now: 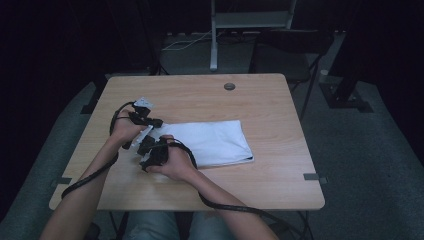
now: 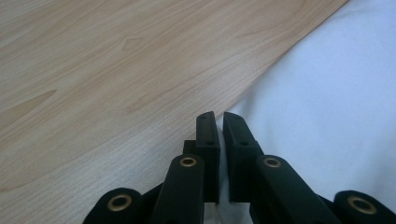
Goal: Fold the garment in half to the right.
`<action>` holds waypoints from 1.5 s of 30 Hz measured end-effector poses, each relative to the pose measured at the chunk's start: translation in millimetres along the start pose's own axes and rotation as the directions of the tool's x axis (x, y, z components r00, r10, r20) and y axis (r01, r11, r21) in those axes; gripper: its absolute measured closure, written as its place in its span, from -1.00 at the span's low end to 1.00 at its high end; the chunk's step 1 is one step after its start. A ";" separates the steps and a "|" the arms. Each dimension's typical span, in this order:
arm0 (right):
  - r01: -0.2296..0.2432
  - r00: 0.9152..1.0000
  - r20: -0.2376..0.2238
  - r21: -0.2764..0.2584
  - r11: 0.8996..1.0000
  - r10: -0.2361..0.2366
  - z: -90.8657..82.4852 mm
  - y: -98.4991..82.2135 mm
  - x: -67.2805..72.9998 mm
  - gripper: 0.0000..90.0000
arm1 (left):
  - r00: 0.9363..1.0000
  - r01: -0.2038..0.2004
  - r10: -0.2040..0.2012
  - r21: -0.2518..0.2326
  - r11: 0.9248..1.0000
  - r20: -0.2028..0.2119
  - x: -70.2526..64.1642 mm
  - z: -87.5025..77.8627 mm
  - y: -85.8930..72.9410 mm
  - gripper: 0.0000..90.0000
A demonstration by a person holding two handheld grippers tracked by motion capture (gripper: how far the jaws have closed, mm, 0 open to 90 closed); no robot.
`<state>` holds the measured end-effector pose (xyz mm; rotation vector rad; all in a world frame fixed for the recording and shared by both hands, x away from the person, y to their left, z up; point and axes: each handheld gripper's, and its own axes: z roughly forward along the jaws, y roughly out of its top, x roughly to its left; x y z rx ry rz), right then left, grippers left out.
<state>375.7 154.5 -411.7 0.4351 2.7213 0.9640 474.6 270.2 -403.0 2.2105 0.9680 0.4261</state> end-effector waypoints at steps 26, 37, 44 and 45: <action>-0.017 0.999 -0.047 0.005 1.000 0.018 21.2 0.6 0.2 0.78 | 1.000 -0.005 0.005 0.032 0.999 0.003 2.1 1.2 -3.5 0.91; -0.023 0.999 -0.034 -0.019 1.000 0.022 19.1 4.5 4.2 0.82 | 1.000 -0.004 0.004 0.026 1.000 -0.004 5.7 -6.7 -1.7 0.91; -0.043 0.998 -0.046 -0.049 0.998 0.041 13.2 9.5 3.0 0.82 | 1.000 -0.006 0.006 0.024 1.000 -0.015 7.8 -13.3 1.6 0.91; -0.042 0.998 -0.043 -0.057 0.997 0.039 11.8 10.2 2.4 0.82 | 1.000 -0.006 0.006 0.024 1.000 -0.015 7.7 -14.1 2.3 0.91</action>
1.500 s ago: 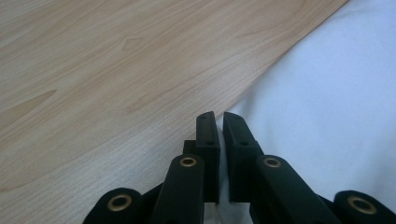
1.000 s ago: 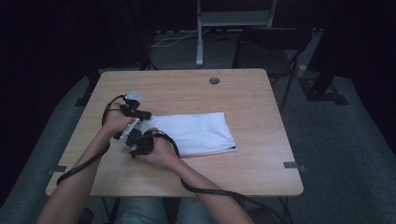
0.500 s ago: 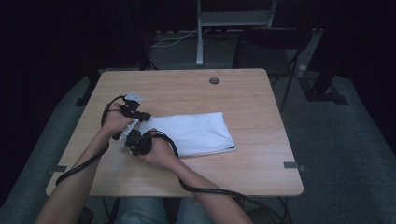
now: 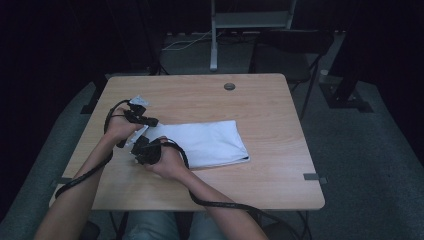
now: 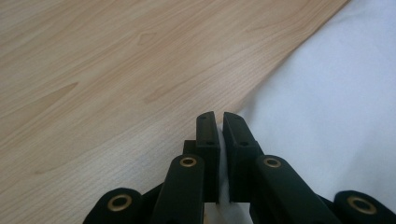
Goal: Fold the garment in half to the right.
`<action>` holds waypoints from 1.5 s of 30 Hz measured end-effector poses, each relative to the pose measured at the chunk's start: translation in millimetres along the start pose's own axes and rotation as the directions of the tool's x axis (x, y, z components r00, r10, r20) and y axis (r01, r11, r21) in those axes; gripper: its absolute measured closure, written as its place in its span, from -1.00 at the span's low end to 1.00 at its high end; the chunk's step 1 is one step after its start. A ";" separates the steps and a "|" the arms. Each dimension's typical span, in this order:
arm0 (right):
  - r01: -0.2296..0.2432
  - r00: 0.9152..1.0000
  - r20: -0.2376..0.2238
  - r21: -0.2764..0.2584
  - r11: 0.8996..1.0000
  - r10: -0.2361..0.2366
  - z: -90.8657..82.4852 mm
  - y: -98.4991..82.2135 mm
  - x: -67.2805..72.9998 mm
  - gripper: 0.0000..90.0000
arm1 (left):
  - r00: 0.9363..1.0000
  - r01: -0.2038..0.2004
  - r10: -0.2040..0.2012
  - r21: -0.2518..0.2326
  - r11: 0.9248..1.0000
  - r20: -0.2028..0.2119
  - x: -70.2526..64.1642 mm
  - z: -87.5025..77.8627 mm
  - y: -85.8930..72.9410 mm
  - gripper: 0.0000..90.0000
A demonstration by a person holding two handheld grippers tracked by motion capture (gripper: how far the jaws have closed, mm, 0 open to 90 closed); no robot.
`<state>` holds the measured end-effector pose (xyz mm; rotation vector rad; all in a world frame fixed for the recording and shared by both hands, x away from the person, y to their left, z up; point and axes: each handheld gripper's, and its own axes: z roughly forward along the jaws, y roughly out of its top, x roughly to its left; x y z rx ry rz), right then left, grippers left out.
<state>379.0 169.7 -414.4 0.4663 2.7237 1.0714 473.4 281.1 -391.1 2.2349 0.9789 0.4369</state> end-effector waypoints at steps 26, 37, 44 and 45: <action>-0.010 1.000 0.003 -0.060 0.998 0.010 -20.4 14.4 0.3 0.82 | 1.000 -0.012 0.012 -0.001 1.000 -0.020 1.2 -16.9 13.1 0.92; -0.026 1.000 -0.011 -0.109 0.994 0.025 -29.8 22.9 -1.6 0.82 | 0.999 -0.017 0.017 0.007 1.000 -0.040 6.1 -28.9 19.2 0.92; -0.040 0.999 -0.016 -0.128 0.991 0.038 -35.1 25.1 -2.1 0.83 | 0.999 -0.016 0.016 0.013 1.000 -0.048 8.1 -32.8 21.6 0.92; -0.042 0.999 -0.016 -0.130 0.991 0.040 -35.8 25.4 -2.4 0.83 | 0.999 -0.017 0.018 0.014 1.000 -0.048 8.2 -33.0 21.9 0.92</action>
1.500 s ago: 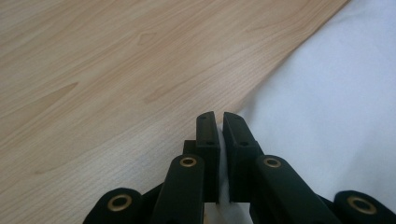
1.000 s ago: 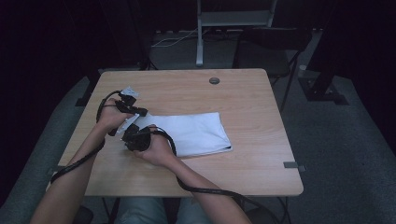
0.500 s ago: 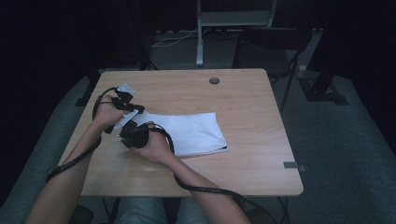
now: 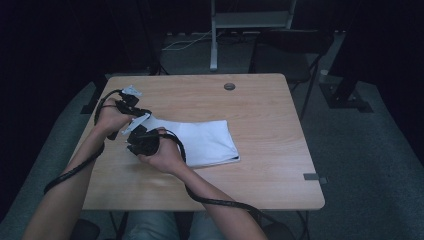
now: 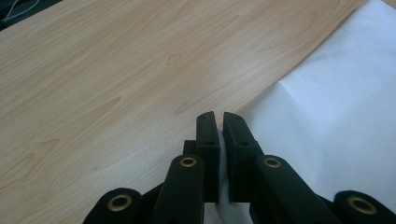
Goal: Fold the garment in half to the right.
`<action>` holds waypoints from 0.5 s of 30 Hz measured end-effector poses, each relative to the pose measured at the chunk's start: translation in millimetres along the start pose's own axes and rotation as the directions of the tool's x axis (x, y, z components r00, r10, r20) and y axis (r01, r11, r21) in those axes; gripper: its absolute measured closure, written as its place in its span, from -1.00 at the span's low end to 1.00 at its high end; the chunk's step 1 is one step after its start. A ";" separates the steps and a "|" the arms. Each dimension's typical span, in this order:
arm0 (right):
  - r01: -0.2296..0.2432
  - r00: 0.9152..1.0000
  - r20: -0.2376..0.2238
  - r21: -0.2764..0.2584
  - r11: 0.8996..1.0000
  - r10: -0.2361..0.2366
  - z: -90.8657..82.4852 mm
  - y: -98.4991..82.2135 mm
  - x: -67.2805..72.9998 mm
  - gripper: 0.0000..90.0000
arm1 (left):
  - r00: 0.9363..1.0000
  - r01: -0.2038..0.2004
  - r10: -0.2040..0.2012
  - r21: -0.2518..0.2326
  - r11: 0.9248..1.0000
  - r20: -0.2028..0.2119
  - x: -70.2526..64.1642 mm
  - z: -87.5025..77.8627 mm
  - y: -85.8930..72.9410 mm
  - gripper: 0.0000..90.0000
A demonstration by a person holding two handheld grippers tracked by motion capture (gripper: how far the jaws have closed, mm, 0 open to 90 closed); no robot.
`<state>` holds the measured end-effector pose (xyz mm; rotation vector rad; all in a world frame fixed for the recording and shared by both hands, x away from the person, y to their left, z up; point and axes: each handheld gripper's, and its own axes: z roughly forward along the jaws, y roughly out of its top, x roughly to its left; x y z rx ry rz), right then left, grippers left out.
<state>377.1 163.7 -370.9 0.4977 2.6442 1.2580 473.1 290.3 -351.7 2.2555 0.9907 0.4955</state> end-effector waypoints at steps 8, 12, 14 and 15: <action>-0.004 1.000 -0.003 -0.018 1.000 0.004 -3.0 2.4 -0.3 0.83 | 1.000 -0.004 0.004 0.007 1.000 -0.007 1.9 -3.1 2.0 0.92; -0.006 1.000 -0.003 -0.022 1.000 0.006 -4.4 3.6 0.0 0.83 | 1.000 0.001 -0.001 0.003 1.000 -0.011 2.2 -5.0 2.6 0.92; -0.006 1.000 -0.002 -0.025 1.000 0.006 -5.0 4.4 0.5 0.83 | 1.000 -0.003 0.003 0.004 1.000 -0.013 2.0 -6.3 3.1 0.92; -0.005 1.000 -0.002 -0.027 1.000 0.005 -5.3 4.7 0.5 0.83 | 1.000 -0.004 0.004 0.003 1.000 -0.013 1.9 -6.7 3.4 0.92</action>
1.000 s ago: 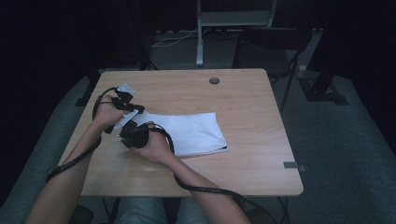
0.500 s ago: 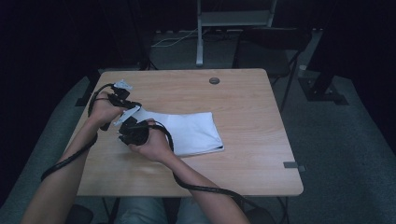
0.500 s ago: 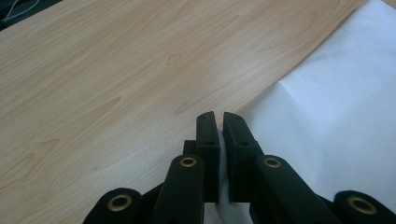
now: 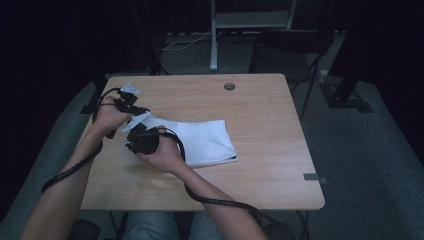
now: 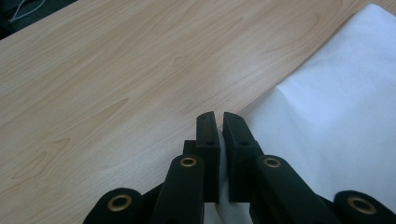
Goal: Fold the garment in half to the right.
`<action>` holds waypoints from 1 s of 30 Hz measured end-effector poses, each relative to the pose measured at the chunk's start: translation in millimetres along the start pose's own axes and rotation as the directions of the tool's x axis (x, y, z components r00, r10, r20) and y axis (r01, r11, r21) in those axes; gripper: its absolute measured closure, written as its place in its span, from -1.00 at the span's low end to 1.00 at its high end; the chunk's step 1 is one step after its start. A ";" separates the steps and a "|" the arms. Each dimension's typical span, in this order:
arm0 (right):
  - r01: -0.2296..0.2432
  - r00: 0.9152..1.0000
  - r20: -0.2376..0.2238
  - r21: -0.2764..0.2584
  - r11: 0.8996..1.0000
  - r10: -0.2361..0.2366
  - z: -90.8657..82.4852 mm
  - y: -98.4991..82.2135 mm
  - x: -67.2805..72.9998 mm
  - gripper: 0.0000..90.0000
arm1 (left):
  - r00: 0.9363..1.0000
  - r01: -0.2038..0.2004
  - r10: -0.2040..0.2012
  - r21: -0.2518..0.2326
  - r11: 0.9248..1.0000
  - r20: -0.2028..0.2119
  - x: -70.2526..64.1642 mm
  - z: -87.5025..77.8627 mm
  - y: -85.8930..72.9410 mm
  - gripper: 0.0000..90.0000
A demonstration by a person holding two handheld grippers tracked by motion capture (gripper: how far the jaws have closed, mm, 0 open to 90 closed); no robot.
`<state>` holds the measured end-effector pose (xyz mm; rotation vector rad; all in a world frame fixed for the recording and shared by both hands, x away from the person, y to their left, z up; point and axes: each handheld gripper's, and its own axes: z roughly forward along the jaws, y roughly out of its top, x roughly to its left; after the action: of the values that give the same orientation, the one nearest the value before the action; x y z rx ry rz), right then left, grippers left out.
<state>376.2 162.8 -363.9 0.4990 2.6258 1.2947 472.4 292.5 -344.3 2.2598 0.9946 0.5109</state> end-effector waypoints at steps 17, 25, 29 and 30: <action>-0.019 1.000 -0.010 -0.033 0.999 0.019 -5.8 9.3 -0.2 0.83 | 1.000 -0.004 0.004 0.003 1.000 -0.018 4.4 -11.5 6.0 0.92; -0.018 1.000 -0.007 -0.047 0.999 0.018 -9.4 13.5 -0.5 0.83 | 1.000 -0.011 0.011 0.009 1.000 -0.029 6.3 -16.3 10.6 0.92; -0.017 1.000 -0.004 -0.054 0.998 0.017 -12.3 16.5 -1.1 0.83 | 0.999 -0.016 0.016 0.008 1.000 -0.033 6.4 -18.8 14.0 0.92; -0.020 1.000 -0.003 -0.055 0.998 0.019 -12.9 17.3 -1.1 0.83 | 0.999 -0.015 0.015 0.006 1.000 -0.034 6.3 -19.3 14.8 0.92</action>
<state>377.2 162.8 -342.4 0.5160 2.5862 1.3699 473.5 296.7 -319.5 2.2720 0.9985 0.5556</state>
